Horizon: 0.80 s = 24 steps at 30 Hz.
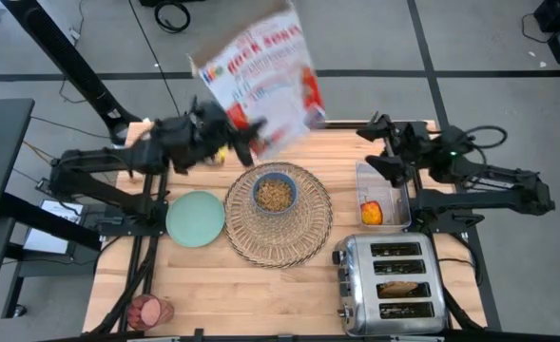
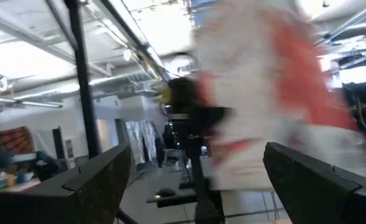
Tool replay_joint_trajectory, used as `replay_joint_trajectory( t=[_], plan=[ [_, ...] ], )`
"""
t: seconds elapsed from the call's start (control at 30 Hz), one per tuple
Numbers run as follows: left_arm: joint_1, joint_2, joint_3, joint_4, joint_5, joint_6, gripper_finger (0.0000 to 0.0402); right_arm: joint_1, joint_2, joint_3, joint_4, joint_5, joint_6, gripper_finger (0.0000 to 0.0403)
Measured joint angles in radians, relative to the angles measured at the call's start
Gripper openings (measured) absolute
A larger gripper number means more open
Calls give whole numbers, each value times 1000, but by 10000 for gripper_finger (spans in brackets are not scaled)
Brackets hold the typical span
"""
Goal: Arrange a breakfast setting
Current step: Pour the cereal into the bowl
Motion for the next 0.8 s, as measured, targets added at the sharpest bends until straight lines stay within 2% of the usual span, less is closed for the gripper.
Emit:
replay_joint_trajectory(
  t=[0.1,0.27,0.43,0.53,0.67,0.8],
  plan=[
    [9,-59,-2,-169,-113,-26,139,0,-25,0,-24,33,-17,368],
    [40,-143,0,-424,-110,-105,139,1,-40,-2,-20,118,-22,368],
    [83,-188,-2,-682,-211,-167,139,1,-33,-2,-25,187,-39,367],
    [102,-221,-5,-802,-236,-203,139,1,-25,-2,-22,223,-71,367],
    [118,-310,-122,-822,-262,-224,139,1,-5,-2,-18,282,-92,367],
    [125,-432,-304,-810,-348,-286,139,1,22,-2,13,346,-93,367]
  ],
)
